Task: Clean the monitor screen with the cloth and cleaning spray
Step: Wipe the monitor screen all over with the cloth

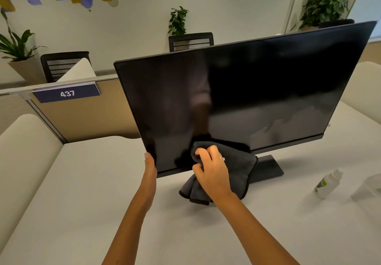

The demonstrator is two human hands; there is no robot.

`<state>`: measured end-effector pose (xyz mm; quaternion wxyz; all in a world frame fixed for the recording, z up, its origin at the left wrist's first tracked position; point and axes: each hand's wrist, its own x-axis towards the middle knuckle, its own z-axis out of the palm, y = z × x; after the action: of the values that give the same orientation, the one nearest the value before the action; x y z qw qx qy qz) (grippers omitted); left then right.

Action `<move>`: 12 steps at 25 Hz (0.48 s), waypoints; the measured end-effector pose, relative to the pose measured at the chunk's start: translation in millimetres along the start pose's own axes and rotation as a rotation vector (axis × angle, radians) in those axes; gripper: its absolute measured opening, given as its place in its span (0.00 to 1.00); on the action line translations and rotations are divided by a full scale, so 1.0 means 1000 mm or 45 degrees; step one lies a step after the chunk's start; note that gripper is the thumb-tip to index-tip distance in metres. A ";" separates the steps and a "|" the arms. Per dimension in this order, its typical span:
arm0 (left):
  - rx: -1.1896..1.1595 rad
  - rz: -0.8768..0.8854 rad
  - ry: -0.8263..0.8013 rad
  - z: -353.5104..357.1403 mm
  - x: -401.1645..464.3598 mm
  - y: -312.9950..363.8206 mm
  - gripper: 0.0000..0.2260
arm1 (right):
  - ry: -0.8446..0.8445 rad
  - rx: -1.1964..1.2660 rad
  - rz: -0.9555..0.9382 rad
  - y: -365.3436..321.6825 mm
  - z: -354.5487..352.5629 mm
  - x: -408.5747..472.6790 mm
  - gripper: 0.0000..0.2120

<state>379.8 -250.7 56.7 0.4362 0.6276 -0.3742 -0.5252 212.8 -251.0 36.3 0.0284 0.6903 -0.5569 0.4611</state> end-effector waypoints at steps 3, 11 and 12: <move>0.006 -0.011 0.035 0.002 0.002 0.000 0.40 | -0.056 -0.088 -0.016 0.012 -0.004 -0.008 0.10; -0.018 -0.008 0.111 0.007 0.003 -0.001 0.32 | 0.268 -0.103 0.382 0.071 -0.051 0.002 0.12; -0.019 -0.017 0.120 0.007 0.003 0.000 0.31 | 0.353 -0.068 0.430 0.076 -0.058 0.010 0.12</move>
<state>373.3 -254.3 55.3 0.4544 0.6508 -0.3453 -0.5007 116.3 -255.3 40.5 0.0454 0.5164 -0.6673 0.5347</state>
